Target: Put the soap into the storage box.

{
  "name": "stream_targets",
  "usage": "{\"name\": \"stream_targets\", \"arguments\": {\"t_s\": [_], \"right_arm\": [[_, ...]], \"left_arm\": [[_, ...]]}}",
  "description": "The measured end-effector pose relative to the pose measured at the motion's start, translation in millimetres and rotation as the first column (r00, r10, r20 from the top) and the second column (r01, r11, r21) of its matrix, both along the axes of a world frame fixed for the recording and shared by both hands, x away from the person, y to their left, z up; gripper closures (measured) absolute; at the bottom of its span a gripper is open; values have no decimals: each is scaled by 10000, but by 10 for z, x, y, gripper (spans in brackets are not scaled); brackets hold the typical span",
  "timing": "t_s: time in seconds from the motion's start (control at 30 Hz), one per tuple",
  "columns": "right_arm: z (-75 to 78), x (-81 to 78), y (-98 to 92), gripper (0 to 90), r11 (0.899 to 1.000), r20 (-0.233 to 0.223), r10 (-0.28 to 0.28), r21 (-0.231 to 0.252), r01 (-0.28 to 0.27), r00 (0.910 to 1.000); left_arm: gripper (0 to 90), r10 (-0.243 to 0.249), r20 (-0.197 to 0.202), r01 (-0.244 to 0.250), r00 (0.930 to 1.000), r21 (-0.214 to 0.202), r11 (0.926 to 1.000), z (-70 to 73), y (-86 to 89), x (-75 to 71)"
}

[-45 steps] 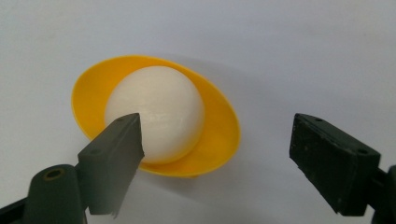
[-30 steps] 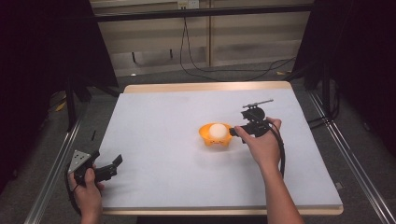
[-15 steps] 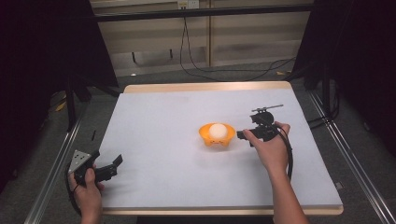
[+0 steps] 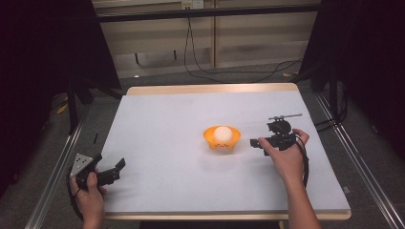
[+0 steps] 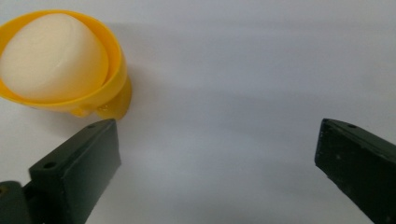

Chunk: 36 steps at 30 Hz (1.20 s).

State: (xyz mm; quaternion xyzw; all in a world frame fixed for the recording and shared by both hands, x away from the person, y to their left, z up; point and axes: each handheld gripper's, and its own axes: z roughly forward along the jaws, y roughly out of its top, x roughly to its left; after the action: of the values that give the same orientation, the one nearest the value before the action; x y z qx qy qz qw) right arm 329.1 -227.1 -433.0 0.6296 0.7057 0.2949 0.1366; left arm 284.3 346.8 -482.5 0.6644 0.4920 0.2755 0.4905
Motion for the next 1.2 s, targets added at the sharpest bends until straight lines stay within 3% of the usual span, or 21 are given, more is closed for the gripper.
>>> {"name": "stream_targets", "arguments": {"t_s": [0.1,1.2], "right_arm": [[-9,-42,-50,0,9998,152,-20,-216,23,9999],[-321,-596,-704,0,9971,648,-729,-158,741,9952]], "left_arm": [[12,-8,-6,8,10000,11,10000,0,0,0],[12,-46,46,45,10000,92,9999,0,-5,-5]]}}
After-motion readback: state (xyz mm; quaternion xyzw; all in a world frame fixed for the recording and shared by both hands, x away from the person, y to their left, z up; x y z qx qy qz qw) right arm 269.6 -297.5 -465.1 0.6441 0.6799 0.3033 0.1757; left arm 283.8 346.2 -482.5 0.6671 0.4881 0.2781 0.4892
